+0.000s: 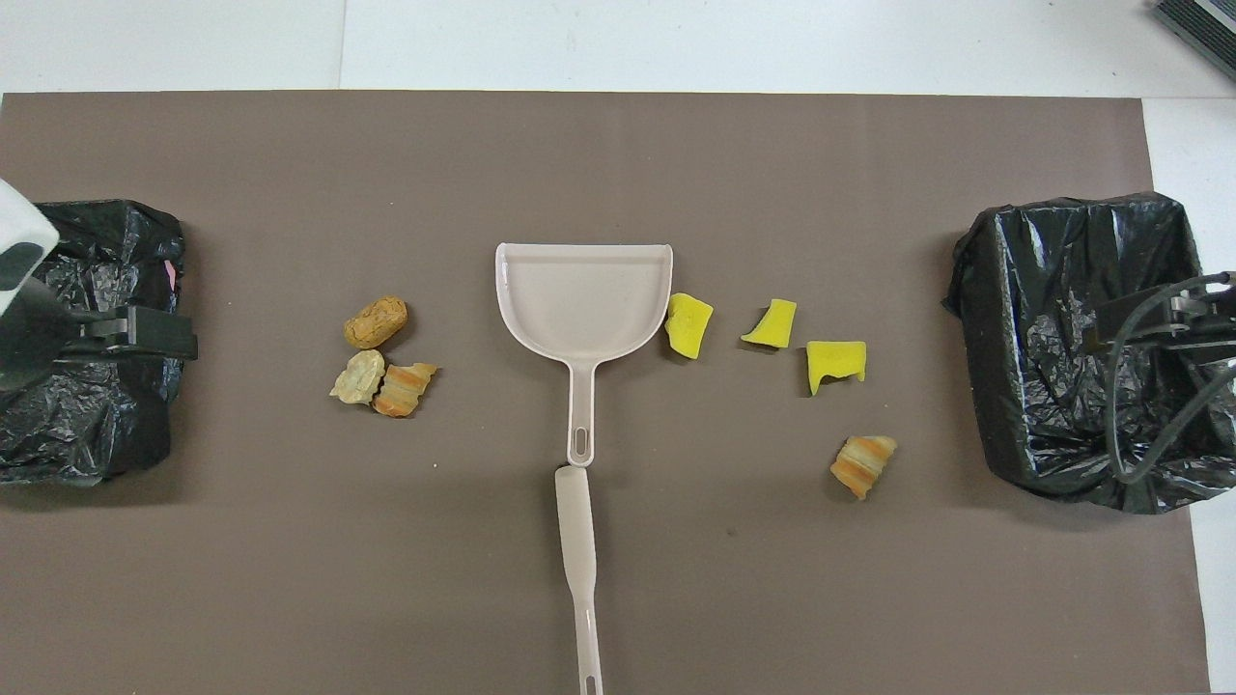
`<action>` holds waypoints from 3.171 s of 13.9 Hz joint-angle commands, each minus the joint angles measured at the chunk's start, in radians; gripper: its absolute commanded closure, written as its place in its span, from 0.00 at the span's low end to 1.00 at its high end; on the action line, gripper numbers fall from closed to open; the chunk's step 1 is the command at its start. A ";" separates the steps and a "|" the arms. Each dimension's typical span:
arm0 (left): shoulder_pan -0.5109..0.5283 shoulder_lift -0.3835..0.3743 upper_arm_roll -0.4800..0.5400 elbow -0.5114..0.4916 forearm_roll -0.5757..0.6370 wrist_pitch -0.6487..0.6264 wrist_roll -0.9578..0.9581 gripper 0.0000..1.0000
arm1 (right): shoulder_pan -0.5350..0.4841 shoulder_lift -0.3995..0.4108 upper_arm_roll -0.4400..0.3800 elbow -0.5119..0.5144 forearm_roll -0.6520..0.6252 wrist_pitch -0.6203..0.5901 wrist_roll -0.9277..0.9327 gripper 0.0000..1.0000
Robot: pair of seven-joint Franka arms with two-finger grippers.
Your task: Sweep and dump trash in bin
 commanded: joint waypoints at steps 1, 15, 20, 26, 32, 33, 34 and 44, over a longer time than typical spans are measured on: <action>-0.036 -0.013 0.011 -0.035 -0.009 0.008 -0.007 0.00 | -0.005 -0.035 0.001 -0.042 0.013 0.010 -0.027 0.00; -0.211 -0.036 0.011 -0.104 -0.038 -0.055 -0.104 0.00 | -0.004 -0.035 0.001 -0.045 0.013 0.010 -0.027 0.00; -0.424 -0.120 0.010 -0.299 -0.057 0.043 -0.298 0.00 | -0.004 -0.038 0.001 -0.049 0.013 0.010 -0.027 0.00; -0.681 -0.108 0.010 -0.475 -0.129 0.186 -0.527 0.00 | -0.005 -0.050 0.001 -0.066 0.014 0.014 -0.027 0.00; -0.894 0.001 0.008 -0.606 -0.163 0.464 -0.697 0.00 | -0.004 -0.056 0.001 -0.075 0.013 0.014 -0.025 0.00; -0.892 0.001 0.008 -0.622 -0.169 0.468 -0.694 0.00 | -0.004 -0.058 0.001 -0.077 0.013 0.014 -0.027 0.00; -0.892 0.002 0.008 -0.636 -0.186 0.481 -0.688 0.00 | -0.004 -0.058 0.001 -0.078 0.013 0.014 -0.025 0.00; -0.885 0.052 0.010 -0.672 -0.192 0.564 -0.643 0.00 | -0.004 -0.060 0.001 -0.078 0.013 0.014 -0.025 0.00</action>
